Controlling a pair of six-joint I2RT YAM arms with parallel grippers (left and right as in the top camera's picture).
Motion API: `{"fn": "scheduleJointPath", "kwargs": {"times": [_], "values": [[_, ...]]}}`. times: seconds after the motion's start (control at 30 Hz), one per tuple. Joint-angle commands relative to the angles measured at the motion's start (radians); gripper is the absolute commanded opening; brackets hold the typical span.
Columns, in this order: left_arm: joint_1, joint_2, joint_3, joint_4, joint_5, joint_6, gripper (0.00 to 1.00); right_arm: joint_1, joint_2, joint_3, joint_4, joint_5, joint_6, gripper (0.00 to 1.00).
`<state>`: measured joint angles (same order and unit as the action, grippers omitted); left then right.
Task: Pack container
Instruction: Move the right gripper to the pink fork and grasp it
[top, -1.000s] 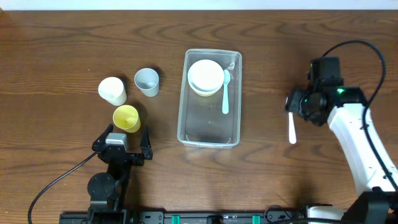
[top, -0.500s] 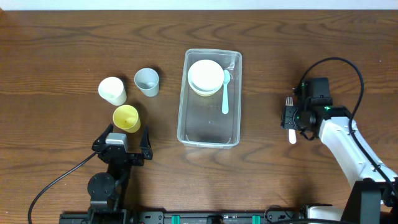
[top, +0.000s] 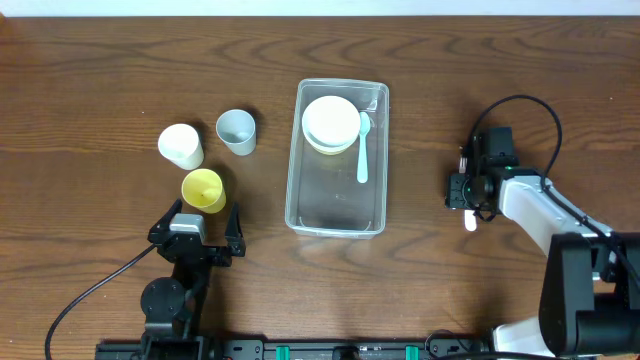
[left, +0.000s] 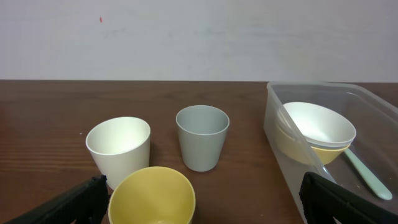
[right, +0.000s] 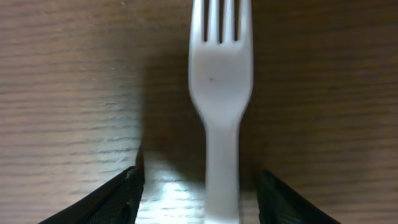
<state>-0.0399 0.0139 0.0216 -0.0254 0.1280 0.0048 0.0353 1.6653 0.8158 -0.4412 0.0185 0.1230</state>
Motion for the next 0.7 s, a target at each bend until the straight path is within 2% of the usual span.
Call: {"fn": "scheduleJointPath", "kwargs": {"times": [0.0, 0.1, 0.37, 0.5, 0.67], "values": [[0.004, -0.002, -0.018, -0.033, 0.018, 0.014, 0.98, 0.003, 0.028, -0.008, 0.006, 0.004, -0.004, 0.58], [0.004, -0.002, -0.018, -0.033, 0.018, 0.014, 0.98, -0.005, 0.029, -0.008, 0.016, 0.029, -0.005, 0.53], [0.004, -0.002, -0.018, -0.033, 0.018, 0.014, 0.98, -0.030, 0.029, -0.008, 0.019, 0.034, -0.005, 0.25], [0.004, -0.002, -0.018, -0.033, 0.018, 0.014, 0.98, -0.030, 0.029, -0.008, 0.019, 0.034, -0.004, 0.17], [0.004, -0.002, -0.018, -0.033, 0.018, 0.014, 0.98, -0.030, 0.029, -0.008, 0.026, 0.030, 0.015, 0.12]]}}
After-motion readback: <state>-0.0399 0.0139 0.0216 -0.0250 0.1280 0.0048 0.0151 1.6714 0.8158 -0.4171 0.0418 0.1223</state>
